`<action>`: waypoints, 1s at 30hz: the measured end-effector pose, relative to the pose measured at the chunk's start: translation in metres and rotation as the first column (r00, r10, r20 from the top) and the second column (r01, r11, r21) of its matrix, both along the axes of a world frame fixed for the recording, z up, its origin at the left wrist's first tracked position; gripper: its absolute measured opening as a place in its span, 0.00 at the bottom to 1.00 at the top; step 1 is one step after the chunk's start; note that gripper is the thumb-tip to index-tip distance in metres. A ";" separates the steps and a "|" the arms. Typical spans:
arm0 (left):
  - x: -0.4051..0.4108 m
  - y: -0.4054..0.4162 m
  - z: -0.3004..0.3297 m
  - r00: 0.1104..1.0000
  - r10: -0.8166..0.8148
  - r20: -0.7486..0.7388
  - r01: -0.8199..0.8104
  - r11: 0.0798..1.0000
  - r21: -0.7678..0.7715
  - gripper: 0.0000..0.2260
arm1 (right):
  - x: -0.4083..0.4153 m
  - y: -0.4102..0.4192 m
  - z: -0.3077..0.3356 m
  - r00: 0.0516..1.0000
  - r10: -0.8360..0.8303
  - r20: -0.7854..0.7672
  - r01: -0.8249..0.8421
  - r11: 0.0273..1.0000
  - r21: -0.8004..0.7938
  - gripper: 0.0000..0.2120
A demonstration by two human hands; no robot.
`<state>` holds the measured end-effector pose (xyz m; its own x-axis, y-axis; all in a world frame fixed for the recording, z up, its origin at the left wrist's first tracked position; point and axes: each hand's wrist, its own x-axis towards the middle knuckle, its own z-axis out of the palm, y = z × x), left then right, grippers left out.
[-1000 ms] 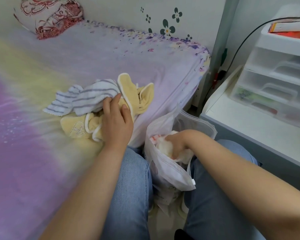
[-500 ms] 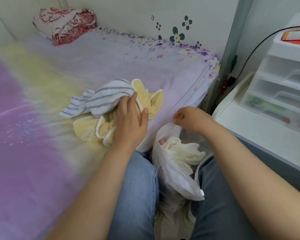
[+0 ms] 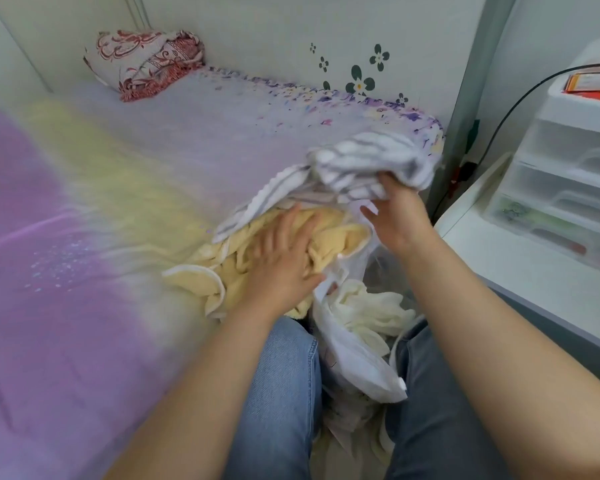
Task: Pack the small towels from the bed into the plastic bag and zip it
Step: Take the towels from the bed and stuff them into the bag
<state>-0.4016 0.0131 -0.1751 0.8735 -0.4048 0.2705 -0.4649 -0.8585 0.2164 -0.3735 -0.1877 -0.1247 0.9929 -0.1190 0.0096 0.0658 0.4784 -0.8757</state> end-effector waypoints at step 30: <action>-0.018 -0.028 0.001 0.989 0.131 -0.069 -0.126 0.989 0.077 0.13 | -0.063 -0.010 -0.022 0.646 0.131 -0.752 -0.693 -0.312 -0.650 0.30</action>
<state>-0.4193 -0.0146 -0.1738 0.9359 -0.3042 0.1775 -0.3350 -0.9245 0.1818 -0.4364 -0.1974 -0.1470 0.7210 0.1765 -0.6701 -0.0089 -0.9646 -0.2636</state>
